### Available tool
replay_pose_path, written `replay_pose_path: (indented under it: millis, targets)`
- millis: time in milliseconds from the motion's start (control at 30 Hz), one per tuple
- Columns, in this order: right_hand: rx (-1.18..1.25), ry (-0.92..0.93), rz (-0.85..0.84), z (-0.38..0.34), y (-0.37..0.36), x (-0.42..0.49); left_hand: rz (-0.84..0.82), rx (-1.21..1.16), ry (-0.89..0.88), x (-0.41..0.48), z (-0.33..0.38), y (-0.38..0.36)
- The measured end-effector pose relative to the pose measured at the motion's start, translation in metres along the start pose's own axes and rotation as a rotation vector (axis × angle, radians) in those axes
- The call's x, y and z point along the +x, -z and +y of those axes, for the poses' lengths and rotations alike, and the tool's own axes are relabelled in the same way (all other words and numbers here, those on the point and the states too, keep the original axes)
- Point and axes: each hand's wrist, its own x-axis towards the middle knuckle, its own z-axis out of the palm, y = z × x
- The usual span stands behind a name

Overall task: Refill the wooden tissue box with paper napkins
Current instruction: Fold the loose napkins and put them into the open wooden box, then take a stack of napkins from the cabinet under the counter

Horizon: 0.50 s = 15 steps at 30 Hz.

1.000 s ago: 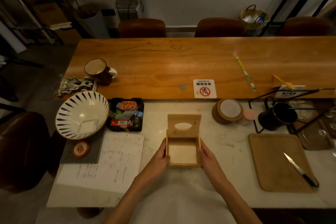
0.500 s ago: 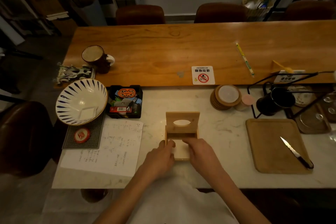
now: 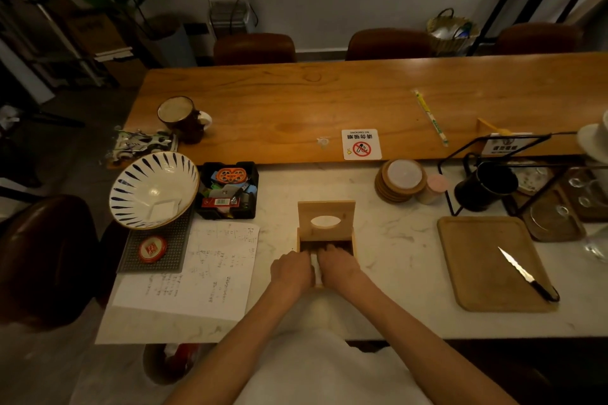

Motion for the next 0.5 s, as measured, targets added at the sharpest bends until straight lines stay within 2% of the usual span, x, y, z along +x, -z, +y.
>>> replay_pose_path:
  millis: [67, 133, 200, 233, 267, 333, 367, 433, 500]
  targets:
    - [0.127, 0.056, 0.088, 0.005, -0.002, -0.012, 0.009, -0.006, -0.067, -0.007, -0.006, 0.001]
    - [0.349, 0.068, 0.322, 0.011, -0.003, -0.036, 0.09, -0.078, -0.138, -0.021, -0.015, 0.0]
    - [0.59, -0.022, 0.615, 0.02, -0.009, -0.063, 0.264, -0.31, -0.203, -0.041, -0.021, -0.004]
    - [0.734, -0.076, 0.653, 0.026, -0.014, -0.075, 0.328, -0.469, -0.21, -0.05, -0.022, -0.007]
    - [0.928, -0.112, 0.578, 0.03, -0.015, -0.083, 0.347, -0.656, -0.193, -0.059, -0.021, -0.008]
    - [1.402, -0.104, 0.277, 0.039, -0.02, -0.089, 0.236, -1.001, -0.12, -0.063, -0.018, -0.016]
    - [1.591, -0.072, 0.166, 0.042, -0.024, -0.088, 0.17, -1.1, -0.098, -0.063, -0.017, -0.022]
    - [1.732, -0.005, 0.09, 0.045, -0.029, -0.085, 0.115, -1.153, -0.133, -0.063, -0.011, -0.028]
    - [1.694, 0.03, 0.087, 0.045, -0.037, -0.083, 0.123, -1.166, -0.154, -0.066, -0.003, -0.029]
